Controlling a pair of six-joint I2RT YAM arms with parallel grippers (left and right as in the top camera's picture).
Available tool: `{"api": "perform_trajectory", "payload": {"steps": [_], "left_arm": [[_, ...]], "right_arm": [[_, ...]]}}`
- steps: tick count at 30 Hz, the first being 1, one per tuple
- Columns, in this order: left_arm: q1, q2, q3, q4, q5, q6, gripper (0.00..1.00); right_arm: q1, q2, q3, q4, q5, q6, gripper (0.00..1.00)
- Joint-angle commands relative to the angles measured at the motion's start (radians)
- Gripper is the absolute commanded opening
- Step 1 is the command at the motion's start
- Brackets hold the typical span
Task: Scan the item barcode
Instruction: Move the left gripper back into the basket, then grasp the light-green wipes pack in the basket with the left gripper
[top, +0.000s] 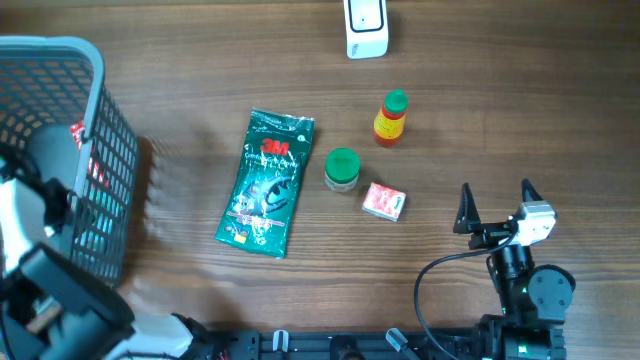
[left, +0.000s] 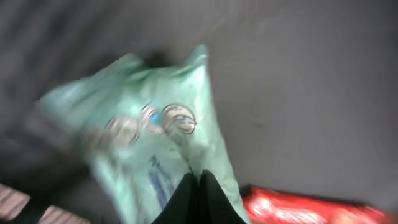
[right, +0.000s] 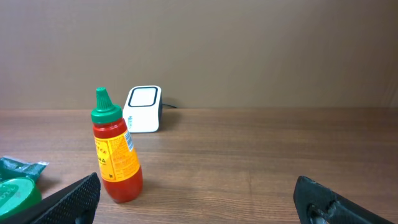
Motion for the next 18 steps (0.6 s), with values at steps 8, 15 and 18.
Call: {"api": "perform_trajectory", "payload": {"steps": [8, 15, 18], "left_arm": [[0.049, -0.440, 0.000, 0.094, 0.068, 0.036, 0.04], [0.049, -0.447, 0.000, 0.125, 0.043, 0.032, 0.95], [0.049, -0.378, 0.000, 0.166, 0.044, 0.032, 1.00]], "right_arm": [[0.004, -0.006, -0.001, 0.003, 0.009, -0.009, 1.00], [0.005, -0.006, -0.001, 0.003, 0.009, -0.009, 1.00], [0.004, -0.006, -0.001, 0.003, 0.009, -0.010, 1.00]]}}
